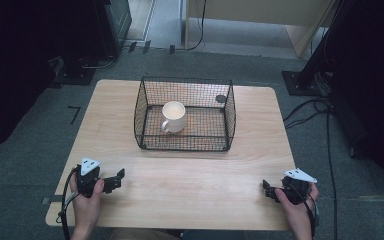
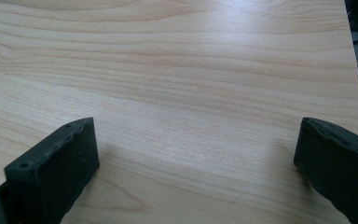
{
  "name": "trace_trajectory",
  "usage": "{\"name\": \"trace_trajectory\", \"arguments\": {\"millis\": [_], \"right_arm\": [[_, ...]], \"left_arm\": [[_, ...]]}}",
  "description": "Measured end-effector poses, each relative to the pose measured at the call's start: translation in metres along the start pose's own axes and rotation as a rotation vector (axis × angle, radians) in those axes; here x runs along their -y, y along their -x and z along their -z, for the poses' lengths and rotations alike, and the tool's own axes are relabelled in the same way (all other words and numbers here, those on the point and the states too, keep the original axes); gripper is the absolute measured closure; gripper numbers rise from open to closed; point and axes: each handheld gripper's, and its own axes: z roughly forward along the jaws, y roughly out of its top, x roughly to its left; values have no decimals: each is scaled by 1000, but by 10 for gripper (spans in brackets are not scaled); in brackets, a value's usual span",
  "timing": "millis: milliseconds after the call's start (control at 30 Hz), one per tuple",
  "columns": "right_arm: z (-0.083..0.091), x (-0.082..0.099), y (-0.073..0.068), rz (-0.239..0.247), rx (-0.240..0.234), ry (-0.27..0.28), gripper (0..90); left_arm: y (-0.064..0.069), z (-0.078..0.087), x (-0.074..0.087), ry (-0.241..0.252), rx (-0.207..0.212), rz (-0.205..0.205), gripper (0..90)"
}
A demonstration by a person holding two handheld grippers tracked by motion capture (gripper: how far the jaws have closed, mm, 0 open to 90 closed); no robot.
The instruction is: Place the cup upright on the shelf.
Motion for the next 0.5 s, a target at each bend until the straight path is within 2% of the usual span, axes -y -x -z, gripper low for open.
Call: {"name": "trace_trajectory", "arguments": {"millis": [233,400,433,467,500], "right_arm": [[0,0,0,0,0,0,0],[0,0,0,0,0,0,0],[0,0,0,0,0,0,0],[0,0,0,0,0,0,0],[0,0,0,0,0,0,0]], "left_arm": [[-9,0,7,-52,-62,-40,0],[-16,0,10,-78,-70,-26,0],[-18,-2,10,-92,-87,-32,0],[-18,-2,10,-92,-87,-32,0],[-19,-3,11,-109,-116,-45,0]]}}
